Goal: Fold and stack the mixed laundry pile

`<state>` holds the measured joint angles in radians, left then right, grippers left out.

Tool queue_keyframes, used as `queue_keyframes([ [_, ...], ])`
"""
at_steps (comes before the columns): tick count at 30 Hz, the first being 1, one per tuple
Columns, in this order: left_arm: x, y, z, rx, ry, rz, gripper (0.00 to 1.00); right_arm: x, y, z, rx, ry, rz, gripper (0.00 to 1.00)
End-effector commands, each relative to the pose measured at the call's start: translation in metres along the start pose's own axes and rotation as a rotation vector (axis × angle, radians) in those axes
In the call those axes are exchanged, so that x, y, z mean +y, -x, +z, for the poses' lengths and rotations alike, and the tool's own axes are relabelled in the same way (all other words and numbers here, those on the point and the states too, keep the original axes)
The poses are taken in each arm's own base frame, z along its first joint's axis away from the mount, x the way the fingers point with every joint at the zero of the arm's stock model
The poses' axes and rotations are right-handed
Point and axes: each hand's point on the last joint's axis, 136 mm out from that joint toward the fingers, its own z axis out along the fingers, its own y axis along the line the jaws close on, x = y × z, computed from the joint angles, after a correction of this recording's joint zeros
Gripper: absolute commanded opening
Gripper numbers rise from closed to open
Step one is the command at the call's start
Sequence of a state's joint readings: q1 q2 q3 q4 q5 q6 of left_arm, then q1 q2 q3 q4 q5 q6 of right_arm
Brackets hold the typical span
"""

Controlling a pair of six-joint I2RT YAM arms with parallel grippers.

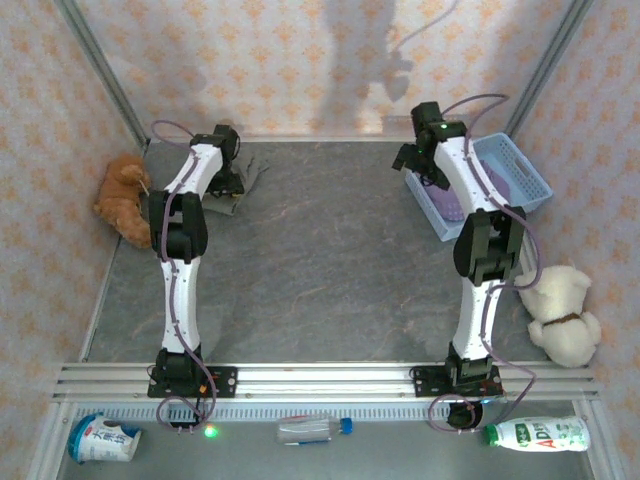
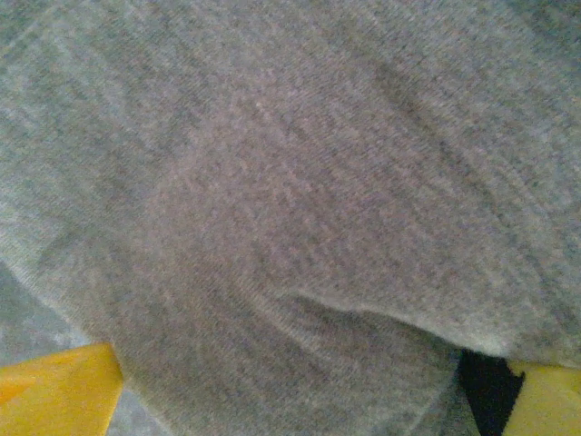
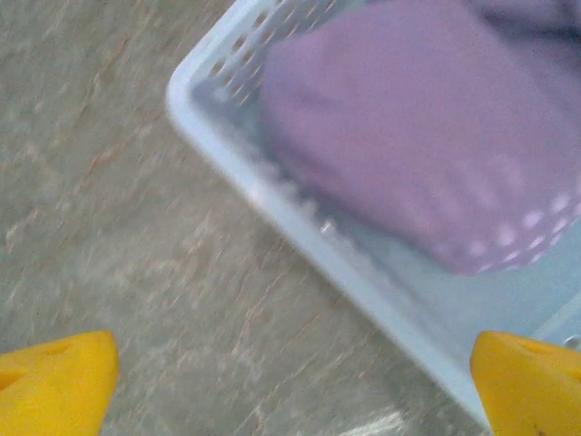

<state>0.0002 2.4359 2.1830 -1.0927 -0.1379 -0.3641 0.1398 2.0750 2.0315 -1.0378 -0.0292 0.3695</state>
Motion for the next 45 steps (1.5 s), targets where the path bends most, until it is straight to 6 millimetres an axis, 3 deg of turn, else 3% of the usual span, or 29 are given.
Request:
queue_keyframes([
  [1,-0.013,-0.016,0.021,0.088,-0.011,-0.014,0.97,-0.040,0.026,0.002,-0.028,-0.099,0.067,1.00],
  [6,-0.027,-0.016,0.036,0.120,-0.071,-0.196,0.97,-0.069,0.050,0.025,-0.009,-0.085,0.180,1.00],
  [10,-0.034,-0.007,0.034,0.111,-0.127,-0.301,0.98,-0.069,0.053,0.056,0.044,-0.043,0.229,1.00],
  [13,-0.033,0.004,0.016,0.075,-0.153,-0.342,1.00,-0.058,0.046,0.083,0.097,0.003,0.247,1.00],
  [16,-0.031,0.018,-0.019,0.008,-0.217,-0.363,1.00,-0.058,0.038,0.108,0.134,-0.002,0.265,0.98],
  [18,-0.029,0.024,-0.045,-0.041,-0.266,-0.368,1.00,-0.057,0.035,0.119,0.153,0.004,0.273,0.92],
  [19,-0.027,0.026,-0.058,-0.063,-0.294,-0.375,1.00,-0.054,0.034,0.122,0.163,0.022,0.276,0.84],
  [20,-0.026,0.027,-0.072,-0.089,-0.323,-0.383,1.00,-0.052,0.036,0.122,0.168,0.045,0.280,0.69],
  [23,-0.025,0.021,-0.101,-0.117,-0.381,-0.369,1.00,-0.054,0.052,0.107,0.129,0.066,0.284,0.06],
  [24,-0.027,0.017,-0.109,-0.123,-0.391,-0.355,1.00,-0.056,0.059,0.097,0.103,0.065,0.281,0.00],
  [28,-0.044,-0.002,-0.140,-0.184,-0.408,-0.252,1.00,-0.059,0.103,0.023,-0.054,0.128,0.254,0.00],
  [34,-0.076,-0.014,-0.166,-0.272,-0.452,-0.158,1.00,0.002,0.142,-0.130,-0.266,0.596,0.182,0.00],
  [38,-0.086,-0.009,-0.179,-0.321,-0.488,-0.194,1.00,0.028,0.146,-0.224,-0.366,0.841,0.142,0.00],
  [41,-0.090,-0.006,-0.185,-0.338,-0.523,-0.230,1.00,0.052,0.138,-0.292,-0.416,1.026,0.078,0.00],
  [43,-0.091,-0.006,-0.188,-0.337,-0.538,-0.246,1.00,0.069,0.124,-0.330,-0.430,1.123,0.018,0.00],
  [45,-0.090,-0.007,-0.188,-0.328,-0.535,-0.253,1.00,0.081,0.109,-0.354,-0.430,1.170,-0.030,0.00],
])
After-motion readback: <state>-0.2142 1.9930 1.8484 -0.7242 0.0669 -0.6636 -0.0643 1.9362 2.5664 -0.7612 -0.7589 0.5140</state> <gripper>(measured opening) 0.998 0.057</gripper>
